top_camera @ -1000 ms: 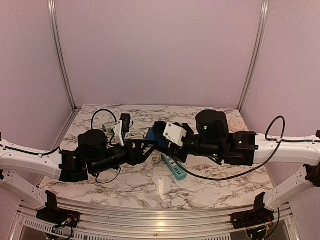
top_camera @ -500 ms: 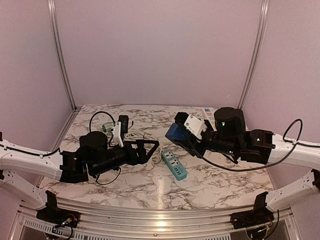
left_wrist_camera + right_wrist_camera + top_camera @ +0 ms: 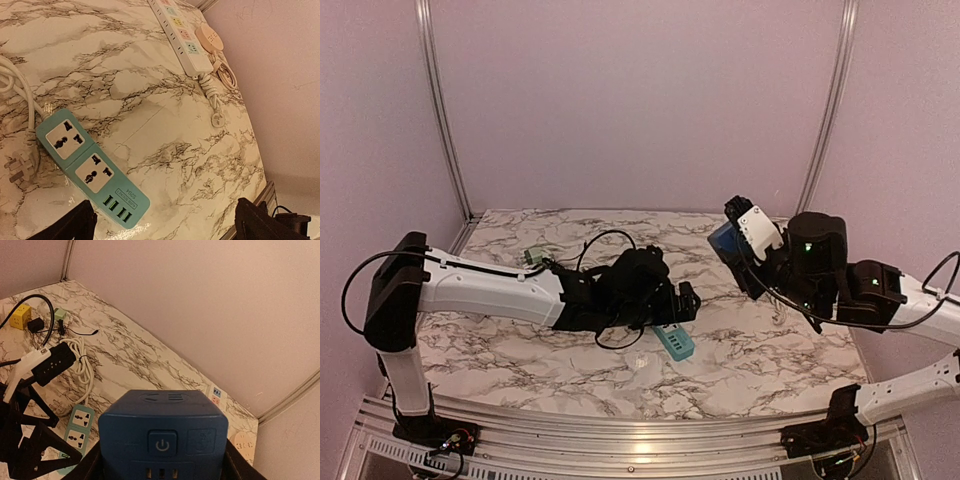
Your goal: Insert the plug
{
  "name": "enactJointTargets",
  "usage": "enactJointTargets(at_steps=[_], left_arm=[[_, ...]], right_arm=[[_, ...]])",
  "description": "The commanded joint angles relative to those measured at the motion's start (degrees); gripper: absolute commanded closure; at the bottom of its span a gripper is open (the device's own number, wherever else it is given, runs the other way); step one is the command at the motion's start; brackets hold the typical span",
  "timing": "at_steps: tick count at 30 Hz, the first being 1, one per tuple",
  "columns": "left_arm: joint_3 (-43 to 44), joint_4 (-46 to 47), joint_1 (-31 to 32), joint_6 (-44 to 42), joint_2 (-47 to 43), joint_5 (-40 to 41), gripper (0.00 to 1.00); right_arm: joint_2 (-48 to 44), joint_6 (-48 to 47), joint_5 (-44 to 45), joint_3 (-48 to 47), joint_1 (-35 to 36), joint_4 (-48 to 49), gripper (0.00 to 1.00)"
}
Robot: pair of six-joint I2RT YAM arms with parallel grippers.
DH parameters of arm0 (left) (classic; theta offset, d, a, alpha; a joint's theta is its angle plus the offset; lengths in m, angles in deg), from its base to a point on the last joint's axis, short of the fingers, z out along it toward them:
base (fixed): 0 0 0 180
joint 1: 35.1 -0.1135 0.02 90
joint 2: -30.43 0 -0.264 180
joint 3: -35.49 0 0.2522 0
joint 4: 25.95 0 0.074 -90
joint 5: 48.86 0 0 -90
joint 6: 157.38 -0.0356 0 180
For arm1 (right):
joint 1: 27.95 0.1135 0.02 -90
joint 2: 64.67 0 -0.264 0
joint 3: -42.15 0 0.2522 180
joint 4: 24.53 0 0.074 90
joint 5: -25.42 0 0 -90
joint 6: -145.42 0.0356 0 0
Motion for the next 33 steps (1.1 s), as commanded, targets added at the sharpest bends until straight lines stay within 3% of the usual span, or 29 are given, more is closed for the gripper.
enactJointTargets(at_steps=[1, 6, 13, 19, 33], left_arm=[[4.8, -8.16, -0.1, 2.91, 5.01, -3.52, 0.01], [9.27, 0.5, -0.1, 3.79, 11.01, -11.9, 0.01], [21.17, -0.92, -0.1, 3.25, 20.94, -18.95, 0.01], [28.46, -9.43, -0.17, 2.18, 26.92, -17.1, 0.01], [18.69, -14.47, -0.1, 1.93, 21.05, -10.65, 0.01]], right_arm=[[-6.37, 2.04, 9.77, 0.6, -0.2, 1.89, 1.0], [-11.3, 1.47, 12.12, 2.71, -0.25, 4.29, 1.0], [-8.71, 1.97, 10.67, 2.65, -0.27, 2.24, 1.0], [-8.07, 1.97, 9.03, 2.44, -0.21, 2.71, 1.0], [-3.56, 1.19, 2.51, 1.42, -0.21, 4.67, 1.0]])
